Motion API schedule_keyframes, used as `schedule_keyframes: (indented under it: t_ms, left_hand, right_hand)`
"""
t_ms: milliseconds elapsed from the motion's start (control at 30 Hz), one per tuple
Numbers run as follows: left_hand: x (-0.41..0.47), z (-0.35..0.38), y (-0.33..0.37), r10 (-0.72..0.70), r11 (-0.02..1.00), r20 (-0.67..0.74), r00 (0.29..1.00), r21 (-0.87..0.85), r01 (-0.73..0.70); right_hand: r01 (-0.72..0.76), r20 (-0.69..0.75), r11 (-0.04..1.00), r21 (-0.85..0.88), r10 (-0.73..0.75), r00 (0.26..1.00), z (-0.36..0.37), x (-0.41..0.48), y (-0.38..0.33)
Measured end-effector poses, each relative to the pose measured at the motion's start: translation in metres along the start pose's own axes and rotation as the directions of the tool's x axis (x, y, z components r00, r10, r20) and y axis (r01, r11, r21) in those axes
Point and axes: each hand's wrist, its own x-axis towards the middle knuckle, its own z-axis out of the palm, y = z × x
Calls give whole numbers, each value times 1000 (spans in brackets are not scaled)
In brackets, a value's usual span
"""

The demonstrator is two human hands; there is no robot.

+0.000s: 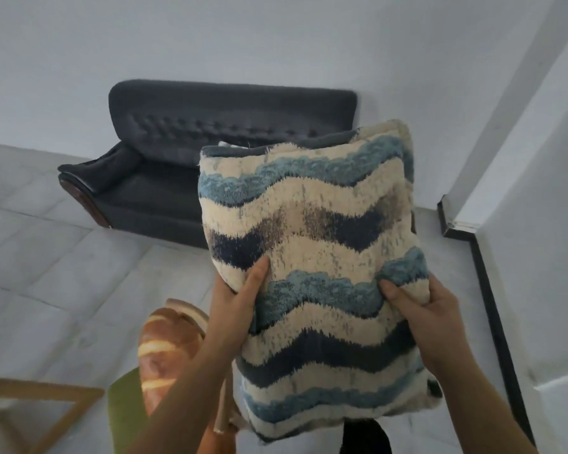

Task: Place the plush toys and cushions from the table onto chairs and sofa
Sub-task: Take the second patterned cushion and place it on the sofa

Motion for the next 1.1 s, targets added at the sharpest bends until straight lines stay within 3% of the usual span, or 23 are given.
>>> schedule_keyframes:
  t_ms: [167, 300, 400, 500, 600, 667, 733, 800, 933, 1100]
  left_hand:
    - [121, 28, -1, -48, 993, -200, 979, 96, 69]
    - [200, 17, 20, -43, 959, -351, 935, 250, 138]
    - [251, 4, 22, 133, 894, -445, 886, 439, 86]
    - [316, -23, 20, 341, 746, -366, 866, 666, -13]
    - [402, -64, 16, 547, 423, -97, 832, 889, -175]
    - [465, -94, 14, 578, 220, 74, 813, 945, -243]
    - [526, -128, 15, 495, 114, 128, 859, 971, -211]
    - [580, -161, 16, 461, 101, 104, 881, 980, -169]
    - [678, -220, 29, 575, 199, -15, 818, 972, -121]
    - [795, -282, 39, 613, 283, -18, 790, 938, -199]
  right_hand:
    - [6, 192, 999, 34, -12, 981, 54, 157, -8]
    - [57, 399, 998, -18, -45, 916, 126, 261, -28]
    - [148, 532, 983, -110, -68, 844, 194, 327, -29]
    - [256, 638, 947, -195, -76, 766, 269, 376, -17]
    - [357, 738, 904, -236, -72, 671, 349, 420, -5]
    - [437, 793, 865, -248, -78, 605, 406, 449, -2]
    - [484, 826, 834, -265, -62, 560, 462, 479, -4]
    - [520, 850, 810, -271, -52, 525, 517, 506, -12]
    - [536, 870, 797, -279, -27, 492, 617, 560, -27]
    - [590, 872, 718, -370, 48, 488, 720, 635, -28]
